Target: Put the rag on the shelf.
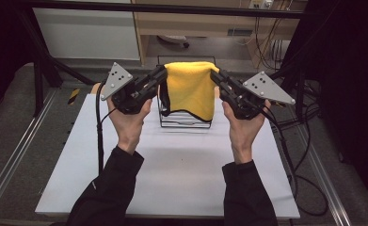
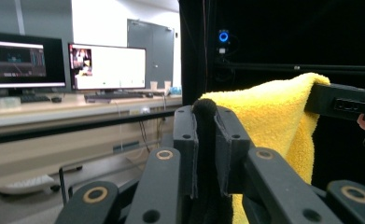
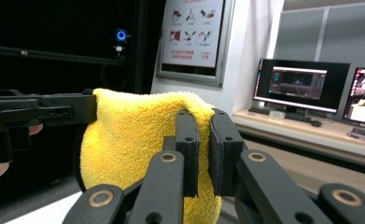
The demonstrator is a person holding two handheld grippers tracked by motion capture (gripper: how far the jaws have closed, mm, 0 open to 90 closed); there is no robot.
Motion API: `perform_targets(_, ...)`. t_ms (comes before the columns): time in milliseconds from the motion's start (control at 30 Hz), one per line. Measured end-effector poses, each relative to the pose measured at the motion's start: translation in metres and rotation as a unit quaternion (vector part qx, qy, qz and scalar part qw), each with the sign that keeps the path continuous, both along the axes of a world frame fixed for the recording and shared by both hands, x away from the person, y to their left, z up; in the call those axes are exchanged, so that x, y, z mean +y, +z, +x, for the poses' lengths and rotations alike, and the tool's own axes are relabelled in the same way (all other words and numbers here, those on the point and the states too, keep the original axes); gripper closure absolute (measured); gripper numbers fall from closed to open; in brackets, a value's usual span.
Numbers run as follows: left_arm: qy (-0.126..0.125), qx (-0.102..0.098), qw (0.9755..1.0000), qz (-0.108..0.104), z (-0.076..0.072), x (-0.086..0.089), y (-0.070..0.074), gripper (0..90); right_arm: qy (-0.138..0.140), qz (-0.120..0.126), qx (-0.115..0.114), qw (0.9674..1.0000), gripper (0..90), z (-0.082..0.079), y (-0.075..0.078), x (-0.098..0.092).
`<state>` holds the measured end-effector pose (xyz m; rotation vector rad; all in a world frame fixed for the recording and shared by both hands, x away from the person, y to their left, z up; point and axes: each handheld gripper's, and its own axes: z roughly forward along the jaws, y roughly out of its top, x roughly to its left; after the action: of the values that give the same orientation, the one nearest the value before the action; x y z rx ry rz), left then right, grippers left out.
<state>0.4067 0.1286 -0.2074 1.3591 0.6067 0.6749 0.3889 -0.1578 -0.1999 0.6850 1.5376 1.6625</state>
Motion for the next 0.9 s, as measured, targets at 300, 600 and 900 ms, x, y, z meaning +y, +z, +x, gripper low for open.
perform_targets(300,0.007,-0.018,0.9998,-0.011,0.007,-0.002,0.016,79.7,-0.004,0.018,-0.021,0.9996,84.1,0.007,0.015,0.001)
perform_targets(600,0.011,-0.027,0.9995,-0.012,0.014,-0.002,0.037,79.7,-0.004,0.022,-0.034,0.9992,84.1,0.013,0.032,0.003)
perform_targets(900,0.02,-0.039,0.999,-0.009,0.019,-0.003,0.054,79.7,-0.01,0.021,-0.043,0.9988,84.1,0.021,0.049,0.003)
